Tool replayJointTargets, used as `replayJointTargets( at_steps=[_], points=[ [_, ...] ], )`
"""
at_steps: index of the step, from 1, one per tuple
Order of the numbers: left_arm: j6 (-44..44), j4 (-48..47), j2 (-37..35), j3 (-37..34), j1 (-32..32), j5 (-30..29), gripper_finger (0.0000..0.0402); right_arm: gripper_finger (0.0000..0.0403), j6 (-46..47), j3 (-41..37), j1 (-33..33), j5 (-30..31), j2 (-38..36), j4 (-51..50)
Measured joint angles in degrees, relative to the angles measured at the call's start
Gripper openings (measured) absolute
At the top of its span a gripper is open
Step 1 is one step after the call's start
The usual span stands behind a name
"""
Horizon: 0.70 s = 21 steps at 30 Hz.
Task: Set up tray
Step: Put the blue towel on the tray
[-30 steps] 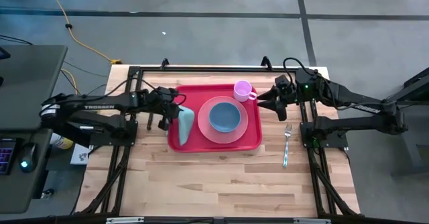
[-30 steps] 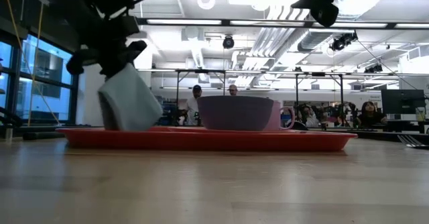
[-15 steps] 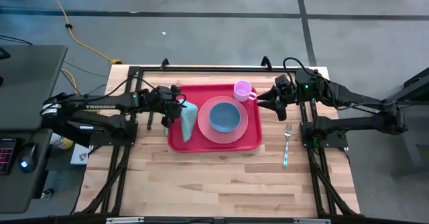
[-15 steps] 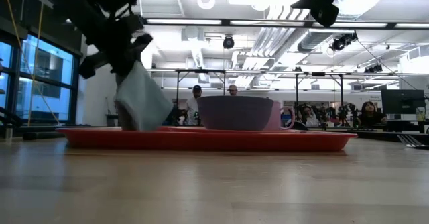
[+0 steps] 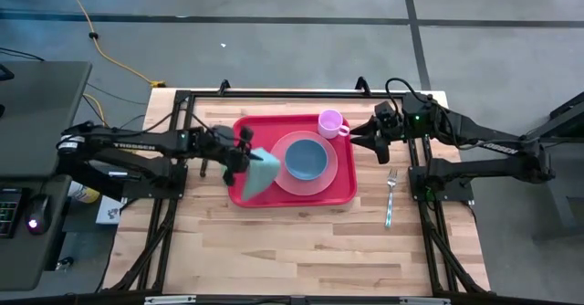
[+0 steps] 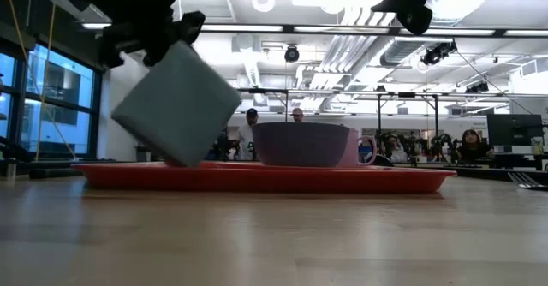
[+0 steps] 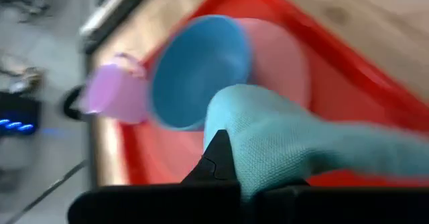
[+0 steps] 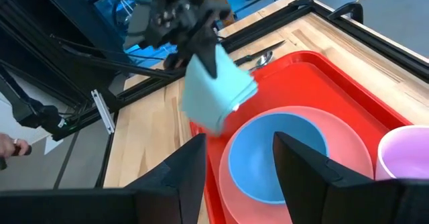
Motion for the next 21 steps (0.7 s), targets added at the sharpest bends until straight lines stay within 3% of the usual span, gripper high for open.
replayJointTargets(
  at_steps=[3,7,14,18,21],
  points=[
    [1.5,0.1,1.6,-1.3,-2.7,-0.4,0.0016,0.0151,0.0,0.0,0.0,0.3,0.0,0.0],
    [5.5,-0.1,5.1,-3.5,-3.3,-8.6,0.0016,0.0151,-0.3,0.0,0.0,1.3,0.0,0.0],
    [9.4,2.2,11.4,-4.2,0.4,-14.4,0.0016,0.0151,0.2,0.0,0.0,1.8,0.0,0.0],
    [9.6,2.7,12.1,-4.2,1.7,-21.5,0.0016,0.0151,1.2,0.0,0.0,1.7,0.0,0.0],
    [10.5,2.1,12.2,-4.2,3.5,-22.6,0.0016,0.0151,1.5,0.0,0.0,1.6,0.0,0.0]
  ],
)
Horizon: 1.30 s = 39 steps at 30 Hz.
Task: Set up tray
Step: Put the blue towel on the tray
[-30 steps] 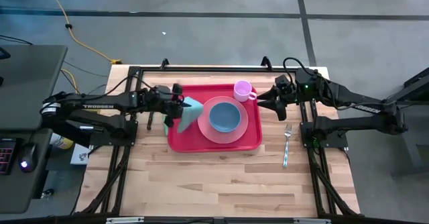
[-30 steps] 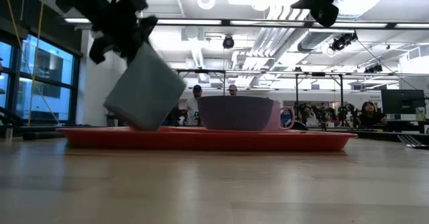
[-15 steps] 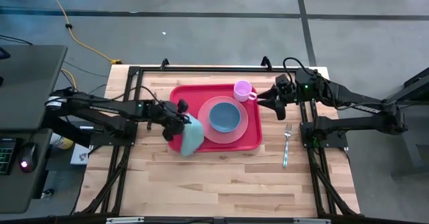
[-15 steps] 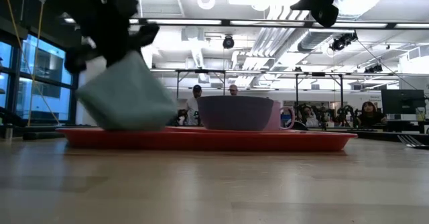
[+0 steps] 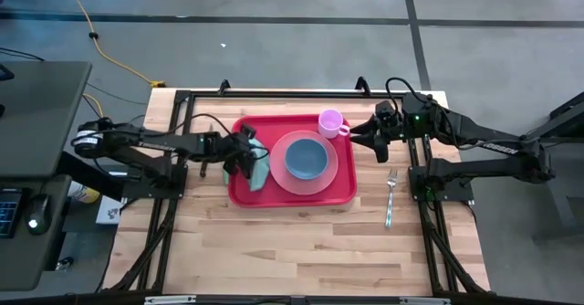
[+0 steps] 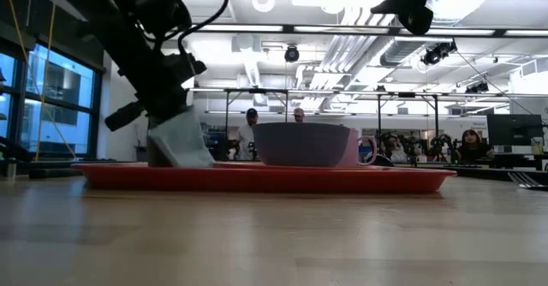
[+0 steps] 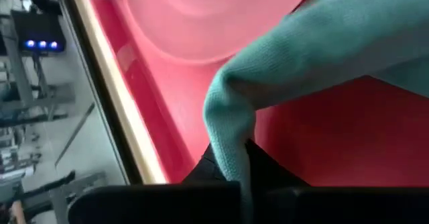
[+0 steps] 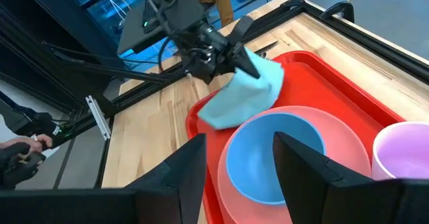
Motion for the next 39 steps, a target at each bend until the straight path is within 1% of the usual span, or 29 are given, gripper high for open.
replayJointTargets(
  at_steps=[2,5,9,18,24,28,31,33,36,39],
  points=[
    [0.1,0.2,0.0,0.0,1.1,1.1,0.0016,0.0151,0.0,0.0,0.0,0.0,0.0,0.0],
    [0.0,0.0,0.0,0.0,2.5,5.1,0.0016,0.0151,0.0,0.0,0.0,0.0,0.0,0.0],
    [-1.4,0.1,0.0,0.0,2.5,5.2,0.0024,0.0151,0.0,0.0,0.0,0.0,0.0,0.0],
    [-1.4,1.0,0.0,0.0,2.5,4.4,0.0117,0.0152,-0.1,0.0,0.0,0.0,0.0,0.0],
    [-1.4,5.2,-1.6,0.0,2.5,-4.5,0.0177,0.0152,-0.2,0.0,0.0,-0.3,0.0,0.0],
    [-1.6,5.8,-4.9,0.1,2.4,-4.7,0.0214,0.0153,0.1,0.0,0.0,-0.8,0.0,0.0],
    [-4.7,5.4,-8.0,0.1,2.4,-4.3,0.023,0.0158,0.2,0.0,0.0,-0.9,0.0,-0.4],
    [-8.4,3.4,-10.3,0.2,2.4,-3.9,0.0236,0.0161,0.2,0.0,0.0,-0.9,0.0,-0.4],
    [-14.6,0.4,-13.8,0.9,2.4,-3.5,0.0237,0.0163,0.2,0.0,0.0,-0.9,0.0,-0.4],
    [-21.7,-4.0,-17.5,1.8,2.4,-0.7,0.0233,0.0161,-0.3,0.0,0.0,-0.9,0.0,-0.5]
  ],
)
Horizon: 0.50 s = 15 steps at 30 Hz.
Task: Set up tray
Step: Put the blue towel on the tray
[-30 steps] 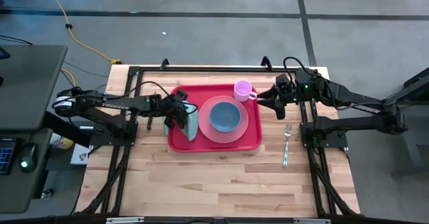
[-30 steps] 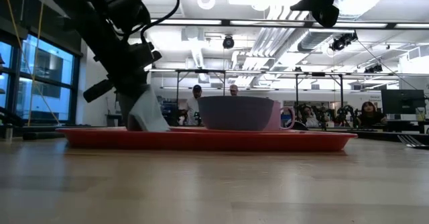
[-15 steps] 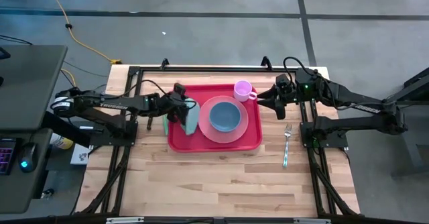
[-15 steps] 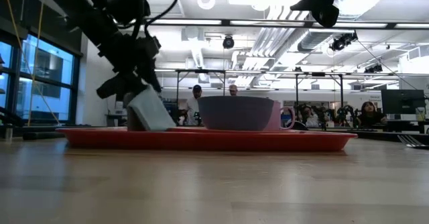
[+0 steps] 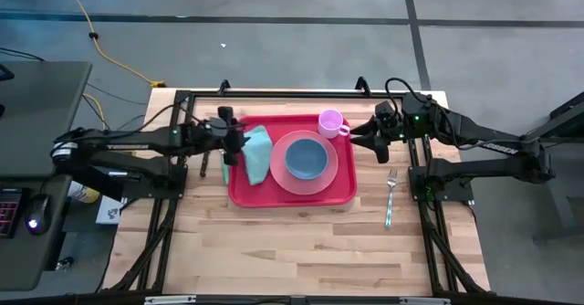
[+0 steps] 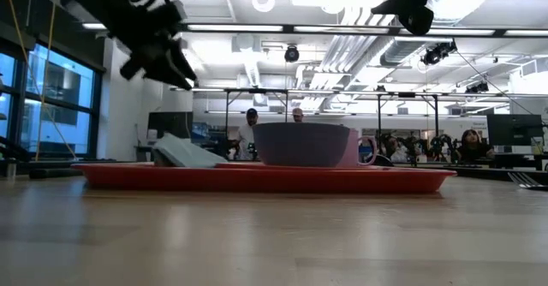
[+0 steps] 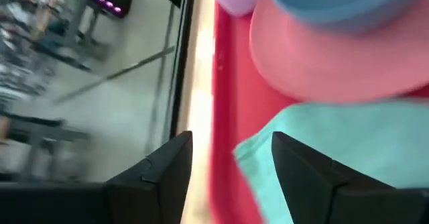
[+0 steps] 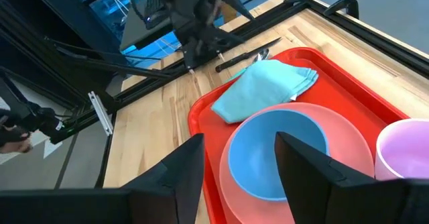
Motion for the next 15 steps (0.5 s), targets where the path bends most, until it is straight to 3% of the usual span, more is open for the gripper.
replayJointTargets(
  at_steps=[4,9,12,15],
  points=[
    [-15.4,-6.8,-4.2,2.3,0.0,6.0,0.0223,0.0162,-0.6,0.0,0.0,0.0,0.0,-0.6],
    [-44.2,-14.1,-7.4,2.9,0.0,13.3,0.0208,0.0166,-1.4,0.0,0.0,0.0,0.0,-1.0],
    [-51.4,-16.5,-7.6,2.9,-0.1,19.1,0.02,0.0164,-1.9,0.0,0.0,0.0,0.0,-1.0],
    [-56.4,-20.8,-7.1,2.9,-0.1,20.7,0.0192,0.0163,-2.9,0.0,0.0,0.0,0.0,-0.8]
  ],
)
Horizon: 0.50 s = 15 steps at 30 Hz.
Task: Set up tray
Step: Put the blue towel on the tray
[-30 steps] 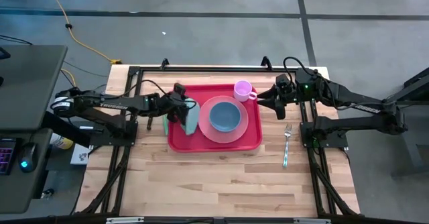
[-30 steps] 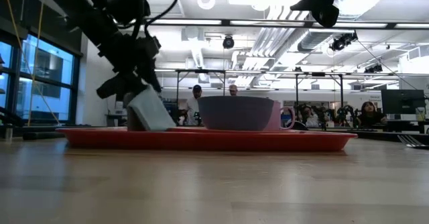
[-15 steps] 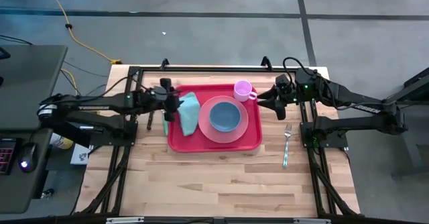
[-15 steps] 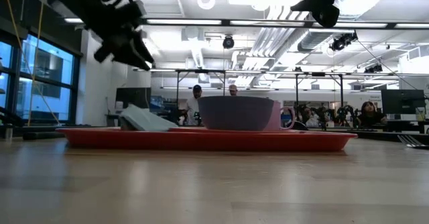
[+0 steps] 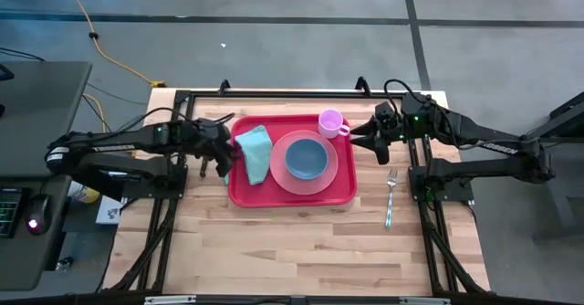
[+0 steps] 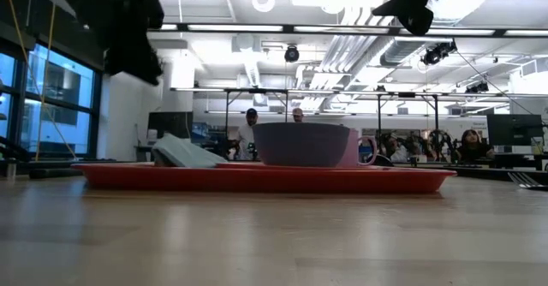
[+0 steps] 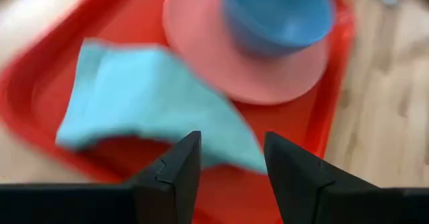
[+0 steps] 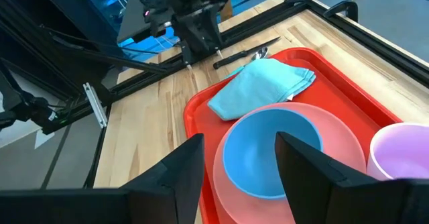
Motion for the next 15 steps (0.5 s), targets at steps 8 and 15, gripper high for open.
replayJointTargets(
  at_steps=[8,15],
  points=[
    [-9.2,-5.9,0.1,-0.6,-3.5,-1.1,0.0184,0.0173,-0.3,0.0,0.0,0.6,0.0,-0.2],
    [-18.3,6.3,0.1,-7.0,-8.1,-1.6,0.0204,0.0183,-0.6,0.0,0.0,1.5,0.0,-2.5]
  ],
)
